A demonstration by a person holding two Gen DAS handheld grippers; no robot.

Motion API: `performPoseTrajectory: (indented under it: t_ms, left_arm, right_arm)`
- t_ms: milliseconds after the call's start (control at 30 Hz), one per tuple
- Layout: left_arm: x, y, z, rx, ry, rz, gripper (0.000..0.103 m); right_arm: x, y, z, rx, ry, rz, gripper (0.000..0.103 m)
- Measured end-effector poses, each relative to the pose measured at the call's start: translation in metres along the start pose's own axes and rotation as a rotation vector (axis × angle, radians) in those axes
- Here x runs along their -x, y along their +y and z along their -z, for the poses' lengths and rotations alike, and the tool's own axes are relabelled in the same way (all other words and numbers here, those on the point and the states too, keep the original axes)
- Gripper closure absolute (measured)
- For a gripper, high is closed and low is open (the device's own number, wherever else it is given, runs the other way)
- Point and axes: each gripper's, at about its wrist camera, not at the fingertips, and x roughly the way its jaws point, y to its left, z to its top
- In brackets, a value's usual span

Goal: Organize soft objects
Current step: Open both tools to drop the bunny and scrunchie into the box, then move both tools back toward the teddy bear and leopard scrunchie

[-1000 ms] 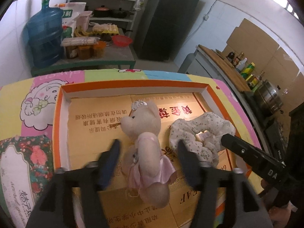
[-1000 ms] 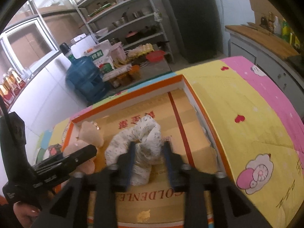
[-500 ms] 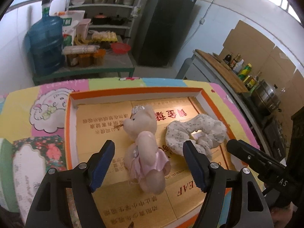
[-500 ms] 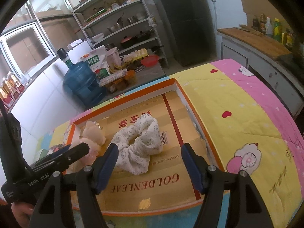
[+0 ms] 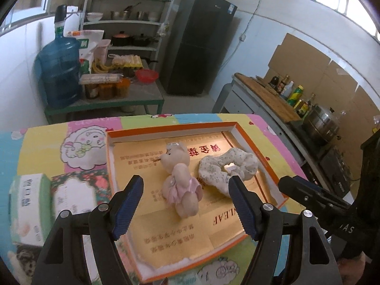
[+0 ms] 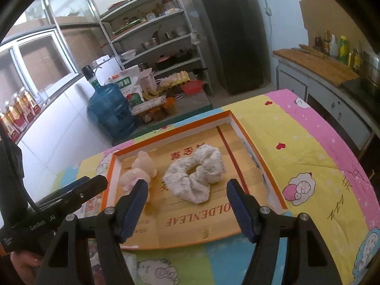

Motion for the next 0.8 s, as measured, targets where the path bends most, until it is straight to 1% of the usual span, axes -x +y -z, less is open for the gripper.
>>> performPoseTrajectory:
  t_ms: [333, 500, 800]
  left_arm:
    - [0.061, 0.017, 0.013, -0.034, -0.056, -0.063, 0.028]
    - [0.091, 0.028, 0.020, -0.041, -0.084, -0.078, 0.028]
    - [0.140, 0.054, 0.039, -0.025, -0.110, -0.092, 0.028]
  right_arm:
    - [0.031, 0.044, 0.017, 0.046, -0.038, 0.005, 0.034]
    - [0.046, 0.067, 0.026, 0.065, -0.054, 0.007, 0.034]
    - [0.070, 0.108, 0.047, 0.100, -0.074, 0.003, 0.034]
